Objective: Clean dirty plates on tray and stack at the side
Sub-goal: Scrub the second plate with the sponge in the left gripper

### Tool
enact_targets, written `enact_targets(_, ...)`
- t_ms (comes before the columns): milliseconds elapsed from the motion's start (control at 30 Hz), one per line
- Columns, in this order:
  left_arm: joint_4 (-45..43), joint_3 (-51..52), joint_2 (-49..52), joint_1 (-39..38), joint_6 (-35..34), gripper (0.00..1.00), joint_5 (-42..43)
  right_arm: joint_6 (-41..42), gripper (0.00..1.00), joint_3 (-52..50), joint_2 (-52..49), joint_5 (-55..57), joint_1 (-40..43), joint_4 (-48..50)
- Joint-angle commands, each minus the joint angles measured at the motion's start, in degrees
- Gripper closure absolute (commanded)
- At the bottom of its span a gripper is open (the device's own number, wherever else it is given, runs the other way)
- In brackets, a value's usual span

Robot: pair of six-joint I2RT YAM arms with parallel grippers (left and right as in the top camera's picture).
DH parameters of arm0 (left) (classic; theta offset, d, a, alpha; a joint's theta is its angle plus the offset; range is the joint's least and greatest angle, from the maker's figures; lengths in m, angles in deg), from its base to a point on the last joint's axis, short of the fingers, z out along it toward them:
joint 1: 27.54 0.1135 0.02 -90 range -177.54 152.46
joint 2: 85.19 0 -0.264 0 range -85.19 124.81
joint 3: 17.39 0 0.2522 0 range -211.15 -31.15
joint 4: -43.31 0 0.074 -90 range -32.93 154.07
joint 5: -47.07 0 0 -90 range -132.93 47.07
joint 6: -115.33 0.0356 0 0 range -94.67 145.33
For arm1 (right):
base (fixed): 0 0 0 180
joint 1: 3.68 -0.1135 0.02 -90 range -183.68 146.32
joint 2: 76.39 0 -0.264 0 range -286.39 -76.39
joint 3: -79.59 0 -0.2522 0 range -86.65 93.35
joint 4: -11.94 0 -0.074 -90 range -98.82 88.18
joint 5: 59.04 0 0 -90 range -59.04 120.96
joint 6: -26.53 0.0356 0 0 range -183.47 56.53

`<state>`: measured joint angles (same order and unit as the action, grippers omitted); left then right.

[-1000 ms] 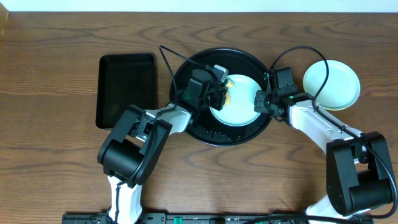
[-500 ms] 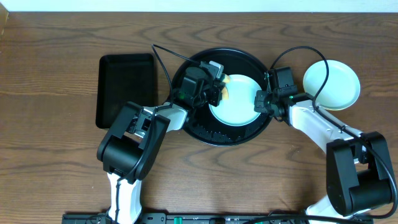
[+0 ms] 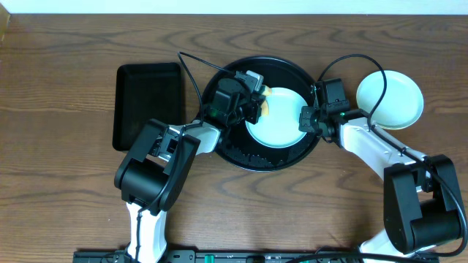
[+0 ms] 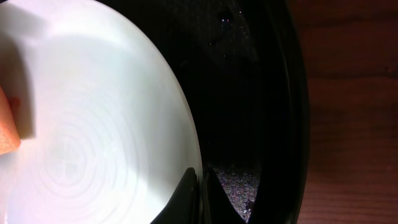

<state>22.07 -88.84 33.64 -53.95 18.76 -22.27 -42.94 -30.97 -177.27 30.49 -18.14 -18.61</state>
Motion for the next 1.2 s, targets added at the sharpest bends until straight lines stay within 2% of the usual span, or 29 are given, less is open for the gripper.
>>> enact_targets(0,-0.7,-0.3,1.4,0.2,0.9,0.92,-0.3,-0.8,0.99,-0.4,-0.5,0.4,0.1,0.2)
enact_targets(467,-2.0,-2.5,5.3,0.3,0.9,0.92,-0.3,-0.8,0.99,-0.4,-0.5,0.4,0.1,0.3)
enact_targets(1033,-4.7,-6.6,5.4,-1.7,-0.8,0.92,1.4,-0.8,0.99,-0.4,-0.5,0.4,0.1,0.5)
enact_targets(1167,-4.2,-11.6,4.5,-1.7,-2.0,0.92,7.1,-0.9,0.99,-0.4,-0.5,0.4,0.1,0.5)
